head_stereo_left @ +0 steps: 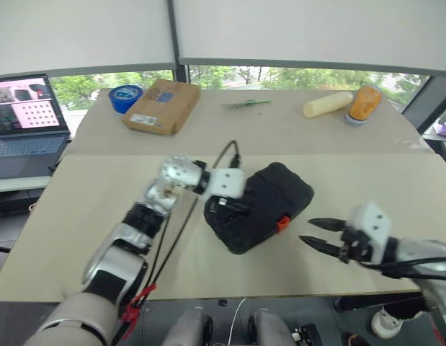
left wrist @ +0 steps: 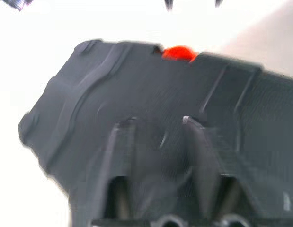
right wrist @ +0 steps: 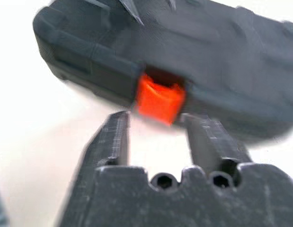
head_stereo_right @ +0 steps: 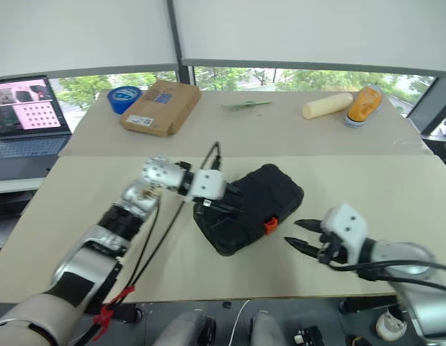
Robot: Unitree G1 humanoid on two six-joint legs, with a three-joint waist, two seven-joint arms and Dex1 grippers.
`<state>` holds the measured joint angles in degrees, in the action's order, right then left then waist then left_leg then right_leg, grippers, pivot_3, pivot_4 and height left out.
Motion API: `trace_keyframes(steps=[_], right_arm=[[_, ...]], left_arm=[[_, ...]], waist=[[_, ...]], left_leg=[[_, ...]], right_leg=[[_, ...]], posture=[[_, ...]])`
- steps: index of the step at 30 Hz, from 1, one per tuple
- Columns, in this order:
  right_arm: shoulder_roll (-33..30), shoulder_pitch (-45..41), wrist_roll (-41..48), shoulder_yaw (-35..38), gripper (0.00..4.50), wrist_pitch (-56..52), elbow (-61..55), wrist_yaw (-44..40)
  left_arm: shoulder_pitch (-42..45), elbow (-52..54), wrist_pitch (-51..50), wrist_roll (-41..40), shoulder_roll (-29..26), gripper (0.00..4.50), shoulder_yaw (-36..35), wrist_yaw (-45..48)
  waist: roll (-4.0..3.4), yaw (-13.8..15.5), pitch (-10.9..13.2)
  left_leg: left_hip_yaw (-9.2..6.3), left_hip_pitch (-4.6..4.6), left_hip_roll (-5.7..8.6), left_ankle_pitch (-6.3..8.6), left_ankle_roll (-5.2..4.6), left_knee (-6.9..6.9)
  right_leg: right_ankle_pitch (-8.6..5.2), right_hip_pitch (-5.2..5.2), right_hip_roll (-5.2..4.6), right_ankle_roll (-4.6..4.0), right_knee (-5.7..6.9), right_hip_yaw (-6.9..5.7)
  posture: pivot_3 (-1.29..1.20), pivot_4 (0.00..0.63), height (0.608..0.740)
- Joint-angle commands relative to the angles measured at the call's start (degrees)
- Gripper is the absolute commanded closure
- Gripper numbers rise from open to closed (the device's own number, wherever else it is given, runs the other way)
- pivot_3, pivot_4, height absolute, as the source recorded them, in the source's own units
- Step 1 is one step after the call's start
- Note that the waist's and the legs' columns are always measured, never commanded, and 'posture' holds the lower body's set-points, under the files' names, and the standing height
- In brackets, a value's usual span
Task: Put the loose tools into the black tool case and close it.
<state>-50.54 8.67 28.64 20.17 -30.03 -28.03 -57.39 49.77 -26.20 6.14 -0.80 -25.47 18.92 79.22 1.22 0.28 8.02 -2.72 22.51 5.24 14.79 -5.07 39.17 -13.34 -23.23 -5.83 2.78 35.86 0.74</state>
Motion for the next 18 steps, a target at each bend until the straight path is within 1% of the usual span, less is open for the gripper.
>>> trace_keyframes(steps=[1, 3, 4, 6, 7, 9, 12, 16, 18], right_arm=[[-5.84, -0.19, 10.48, 10.39, 0.65, -5.36, 4.58, -10.45], [-9.2, -1.05, 12.87, 12.85, 0.02, -7.27, 8.81, -14.59], [-11.29, -1.7, 14.09, 13.9, 0.0, -8.51, 11.43, -17.16], [-14.03, -3.8, 15.58, 14.7, 0.0, -9.58, 16.27, -20.77], [-14.87, -5.21, 15.25, 14.02, 0.0, -9.17, 18.82, -21.44], [-15.49, -7.36, 14.17, 12.71, 0.0, -7.64, 22.54, -22.54], [-14.71, -12.51, 14.22, 10.28, 0.0, -7.45, 26.23, -22.0], [-14.33, -15.85, 14.28, 8.31, 0.0, -8.2, 28.52, -22.48], [-14.25, -16.44, 13.9, 7.26, 0.0, -8.02, 28.56, -22.5]], left_arm=[[-4.65, 9.04, -18.59, -8.32, -11.57, 1.12, -6.33, 7.77], [-7.84, 14.6, -26.27, -12.65, -18.99, 0.5, -9.6, 11.07], [-10.39, 17.33, -29.42, -15.29, -23.74, 0.07, -11.72, 12.34], [-15.73, 21.61, -34.13, -18.46, -29.73, 0.03, -17.19, 12.33], [-18.82, 23.47, -36.33, -20.17, -31.56, 0.03, -20.47, 11.15], [-22.92, 27.2, -39.63, -22.63, -33.04, 0.03, -24.38, 8.31], [-29.77, 34.49, -44.4, -26.38, -33.08, 0.03, -30.87, 3.57], [-34.52, 39.8, -47.14, -29.23, -32.3, 0.03, -34.21, -1.24], [-36.48, 41.33, -46.55, -29.83, -32.18, 0.03, -35.25, -2.47]], waist=[[-0.06, -0.77, 0.14], [-0.13, -1.08, 0.33], [-0.17, -1.15, 0.48], [-0.34, -1.1, 0.79], [-0.39, -1.03, 0.92], [-0.43, -0.7, 1.01], [-0.55, 0.45, 1.17], [-0.56, 1.24, 1.22], [-0.56, 1.3, 1.22]], left_leg=[[0.0, -0.05, 0.0, -0.01, 0.04, -0.22], [-0.04, -0.08, -0.13, 0.04, 0.17, -0.42], [-0.06, -0.07, -0.17, 0.07, 0.22, -0.44], [-0.05, 0.09, -0.18, 0.08, 0.26, -0.48], [-0.04, 0.29, -0.17, 0.07, 0.28, -0.46], [-0.04, 0.43, -0.16, 0.03, 0.35, -0.44], [-0.08, 0.45, -0.12, 0.03, 0.38, -0.41], [-0.09, 0.69, -0.04, 0.03, 0.5, -0.38], [-0.08, 0.7, -0.04, 0.01, 0.53, -0.4]], right_leg=[[-0.01, -0.1, 0.05, -0.09, -0.01, 0.03], [-0.15, -0.26, 0.17, -0.37, 0.04, 0.05], [-0.19, -0.3, 0.21, -0.44, 0.06, 0.06], [-0.21, -0.57, 0.19, -0.48, 0.12, 0.1], [-0.2, -0.8, 0.18, -0.49, 0.16, 0.12], [-0.17, -0.92, 0.13, -0.53, 0.15, 0.14], [-0.16, -0.94, -0.11, -0.55, -0.05, 0.12], [-0.15, -1.02, -0.26, -0.56, 0.0, 0.06], [-0.14, -1.04, -0.25, -0.57, 0.01, 0.06]], posture=[[0.0, 0.15, 0.738], [0.0, 0.15, 0.738], [0.0, 0.15, 0.738], [0.0, 0.15, 0.738], [0.0, 0.15, 0.738], [0.0, 0.15, 0.738], [0.0, 0.15, 0.738], [0.0, 0.15, 0.738], [0.0, 0.15, 0.738]])
